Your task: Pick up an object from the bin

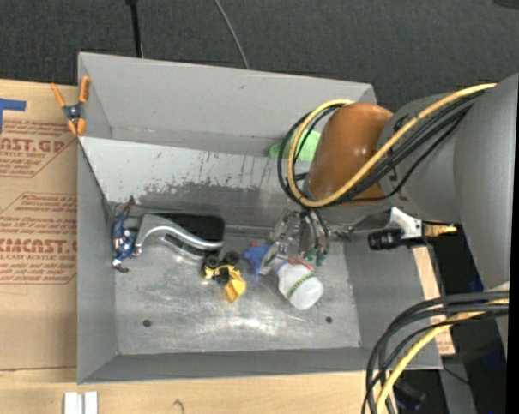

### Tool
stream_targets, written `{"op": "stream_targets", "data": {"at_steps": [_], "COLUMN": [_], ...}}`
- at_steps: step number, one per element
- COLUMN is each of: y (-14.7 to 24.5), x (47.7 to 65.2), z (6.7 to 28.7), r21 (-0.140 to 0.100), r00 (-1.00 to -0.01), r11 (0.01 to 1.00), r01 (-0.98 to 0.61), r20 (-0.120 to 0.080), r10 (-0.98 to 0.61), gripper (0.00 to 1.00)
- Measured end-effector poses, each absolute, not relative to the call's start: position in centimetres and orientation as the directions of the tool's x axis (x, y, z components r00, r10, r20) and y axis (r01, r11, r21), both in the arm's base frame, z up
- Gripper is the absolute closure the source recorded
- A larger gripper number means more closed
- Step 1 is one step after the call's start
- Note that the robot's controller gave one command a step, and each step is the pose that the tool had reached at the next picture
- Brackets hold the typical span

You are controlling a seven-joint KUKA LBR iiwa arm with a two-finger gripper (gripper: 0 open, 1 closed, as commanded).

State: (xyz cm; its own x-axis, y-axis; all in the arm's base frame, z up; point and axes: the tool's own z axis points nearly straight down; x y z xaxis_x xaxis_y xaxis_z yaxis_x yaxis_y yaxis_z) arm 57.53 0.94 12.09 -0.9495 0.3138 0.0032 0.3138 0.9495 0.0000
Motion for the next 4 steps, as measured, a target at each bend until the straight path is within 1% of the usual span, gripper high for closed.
{"op": "stream_targets", "data": {"at_steps": [1, 3, 4], "y": [1.0, 1.0, 1.0], "x": [57.7, 57.6, 57.6], "z": [13.7, 15.6, 16.8], "r21": [0.002, 0.001, 0.001], "r00": [-0.949, -0.950, -0.950], "r11": [0.950, 0.950, 0.950], "r01": [0.314, 0.313, 0.313], "r20": [-0.004, 0.002, 0.000], "r10": [0.314, 0.313, 0.313], "gripper": [1.00, 1.00, 1.00]}}
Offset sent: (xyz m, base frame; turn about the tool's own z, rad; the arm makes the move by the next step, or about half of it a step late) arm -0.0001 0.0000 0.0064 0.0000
